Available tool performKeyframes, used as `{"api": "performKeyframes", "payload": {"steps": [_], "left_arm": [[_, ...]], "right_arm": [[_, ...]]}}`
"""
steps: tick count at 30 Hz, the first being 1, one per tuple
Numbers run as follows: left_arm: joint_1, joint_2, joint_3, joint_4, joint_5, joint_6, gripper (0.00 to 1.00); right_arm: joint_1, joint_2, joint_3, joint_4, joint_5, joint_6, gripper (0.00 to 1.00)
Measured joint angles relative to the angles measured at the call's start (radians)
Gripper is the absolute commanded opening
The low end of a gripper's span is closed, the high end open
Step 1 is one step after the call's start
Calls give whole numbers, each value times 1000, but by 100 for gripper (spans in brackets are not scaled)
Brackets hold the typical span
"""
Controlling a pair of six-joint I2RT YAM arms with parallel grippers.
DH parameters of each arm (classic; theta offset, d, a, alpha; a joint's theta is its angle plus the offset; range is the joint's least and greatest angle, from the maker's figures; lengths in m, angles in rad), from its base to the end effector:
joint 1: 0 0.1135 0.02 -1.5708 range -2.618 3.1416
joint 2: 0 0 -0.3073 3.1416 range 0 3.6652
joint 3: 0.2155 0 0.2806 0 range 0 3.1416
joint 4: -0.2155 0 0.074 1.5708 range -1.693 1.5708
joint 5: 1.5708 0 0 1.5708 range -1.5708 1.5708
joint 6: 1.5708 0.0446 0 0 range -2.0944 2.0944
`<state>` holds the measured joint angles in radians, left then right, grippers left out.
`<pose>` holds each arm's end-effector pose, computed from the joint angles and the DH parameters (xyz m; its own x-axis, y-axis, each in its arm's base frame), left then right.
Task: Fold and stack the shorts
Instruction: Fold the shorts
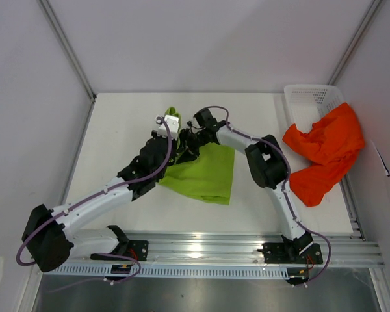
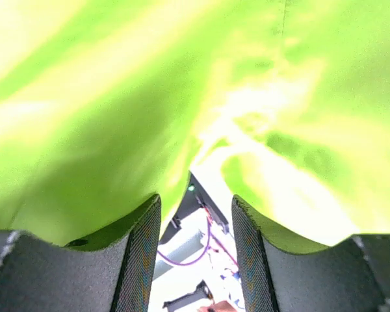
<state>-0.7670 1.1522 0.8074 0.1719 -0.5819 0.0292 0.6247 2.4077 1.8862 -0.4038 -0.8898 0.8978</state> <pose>0.2207 -0.1787 0.3389 -0.1183 0.1479 -0.9819 0.1935 0.9733 0.1233 0.4479 0.3657 0.1532 -0.9883 -0.1056 0.1103 0.0408 0.5132 0.8573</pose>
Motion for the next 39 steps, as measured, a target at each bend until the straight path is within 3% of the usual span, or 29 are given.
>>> {"api": "performKeyframes", "payload": {"steps": [7,11,17,22,28,39], "left_arm": [[0,-1,27,-19,-6,17,0],[0,-1,27,-20,-8,25,0],[-10,11,29,-19,-14,34,0],[-38,61,53,-17,-34,60,0],[-72,92,63,-14,-69,89,0],[-135,173,107,10,-143,140,0]], "right_arm": [[-81,-218,-142,-62,59,-83,51],[-164,-381,-330,-74,109,-149,55],[-298,-552,-544,-145,335,-269,54],[-287,-569,-579,-190,574,-333,52],[-277,-550,-578,-194,754,-374,49],[-261,-469,-568,-172,831,-388,47]]}}
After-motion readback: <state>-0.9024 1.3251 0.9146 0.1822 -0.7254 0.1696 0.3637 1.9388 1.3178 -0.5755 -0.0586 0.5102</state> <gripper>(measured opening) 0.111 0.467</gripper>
